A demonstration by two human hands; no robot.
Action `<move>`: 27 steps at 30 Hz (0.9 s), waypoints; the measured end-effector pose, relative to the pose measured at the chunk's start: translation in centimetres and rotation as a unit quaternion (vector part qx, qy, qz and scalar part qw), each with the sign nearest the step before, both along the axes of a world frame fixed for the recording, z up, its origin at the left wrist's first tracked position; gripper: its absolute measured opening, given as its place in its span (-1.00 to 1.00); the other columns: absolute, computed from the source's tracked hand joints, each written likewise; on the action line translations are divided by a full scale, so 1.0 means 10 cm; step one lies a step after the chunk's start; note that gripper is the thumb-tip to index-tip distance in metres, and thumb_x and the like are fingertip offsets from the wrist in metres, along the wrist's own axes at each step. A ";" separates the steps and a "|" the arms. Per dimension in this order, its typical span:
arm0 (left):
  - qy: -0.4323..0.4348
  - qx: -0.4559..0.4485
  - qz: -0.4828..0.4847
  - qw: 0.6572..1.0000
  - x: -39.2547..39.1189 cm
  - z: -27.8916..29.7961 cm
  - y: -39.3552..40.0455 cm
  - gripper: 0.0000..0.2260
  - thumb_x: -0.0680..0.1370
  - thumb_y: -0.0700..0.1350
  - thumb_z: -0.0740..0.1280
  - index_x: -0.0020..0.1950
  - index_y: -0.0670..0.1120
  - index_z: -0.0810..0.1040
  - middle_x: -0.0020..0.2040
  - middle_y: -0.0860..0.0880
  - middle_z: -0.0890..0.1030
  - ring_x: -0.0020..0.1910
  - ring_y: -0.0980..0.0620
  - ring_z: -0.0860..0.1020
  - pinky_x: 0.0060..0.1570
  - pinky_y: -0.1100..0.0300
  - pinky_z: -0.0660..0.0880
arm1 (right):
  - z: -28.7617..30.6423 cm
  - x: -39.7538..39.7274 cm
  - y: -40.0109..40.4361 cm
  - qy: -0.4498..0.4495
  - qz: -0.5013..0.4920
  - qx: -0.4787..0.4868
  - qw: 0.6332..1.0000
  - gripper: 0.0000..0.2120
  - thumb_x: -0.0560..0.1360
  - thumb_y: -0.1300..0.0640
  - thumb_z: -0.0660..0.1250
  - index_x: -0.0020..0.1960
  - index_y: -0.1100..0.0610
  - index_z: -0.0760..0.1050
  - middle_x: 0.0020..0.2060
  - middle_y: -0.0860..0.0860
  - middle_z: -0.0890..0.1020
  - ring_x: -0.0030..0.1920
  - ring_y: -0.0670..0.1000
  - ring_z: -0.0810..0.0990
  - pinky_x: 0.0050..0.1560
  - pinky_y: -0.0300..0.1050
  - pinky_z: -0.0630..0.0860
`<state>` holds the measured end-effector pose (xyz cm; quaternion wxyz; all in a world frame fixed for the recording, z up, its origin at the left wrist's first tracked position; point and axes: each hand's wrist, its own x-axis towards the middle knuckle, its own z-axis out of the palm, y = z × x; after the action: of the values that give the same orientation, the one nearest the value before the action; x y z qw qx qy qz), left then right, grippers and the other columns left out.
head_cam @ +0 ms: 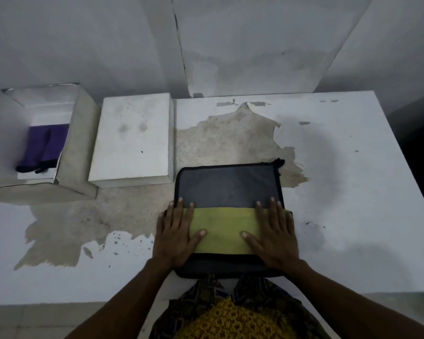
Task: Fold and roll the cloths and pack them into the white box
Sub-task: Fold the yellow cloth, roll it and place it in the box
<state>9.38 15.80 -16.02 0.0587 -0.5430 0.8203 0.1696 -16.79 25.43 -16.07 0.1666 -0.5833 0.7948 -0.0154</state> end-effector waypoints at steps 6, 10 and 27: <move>0.016 0.037 0.012 0.999 0.00 0.08 -0.02 -0.20 0.42 0.48 -0.14 0.51 0.12 -0.33 0.53 0.01 -0.33 0.52 0.00 -0.32 0.46 -0.11 -0.27 | 0.05 -0.02 0.00 -0.041 -0.052 0.015 0.998 -0.06 0.36 -0.56 -0.05 0.52 -0.13 -0.34 0.52 -0.01 -0.35 0.52 0.01 -0.37 0.47 0.17 -0.30; 0.122 0.034 0.020 0.992 -0.01 0.23 -0.08 -0.31 0.49 0.29 0.03 0.52 -0.06 0.17 0.57 -0.13 0.03 0.52 -0.15 -0.01 0.49 -0.13 0.00 | 0.18 -0.12 -0.03 -0.060 -0.043 0.007 0.997 -0.18 0.41 -0.44 0.07 0.54 -0.07 0.01 0.57 0.05 -0.10 0.56 0.11 -0.12 0.49 0.20 -0.11; 0.192 0.130 0.077 0.970 0.16 0.61 -0.46 -0.76 0.26 -0.40 0.35 -0.33 -0.07 0.45 -0.20 -0.10 0.48 -0.12 -0.10 0.46 -0.22 0.13 0.36 | 0.46 -0.57 -0.08 -0.210 -0.099 -0.083 0.969 -0.74 0.28 0.47 0.36 -0.26 0.12 0.50 -0.23 0.10 0.51 -0.19 0.13 0.51 -0.24 -0.08 0.41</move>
<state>10.95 11.21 -9.95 -0.0434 -0.5492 0.7431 0.3800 -22.53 24.58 -11.50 0.2785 -0.4973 0.7918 -0.2197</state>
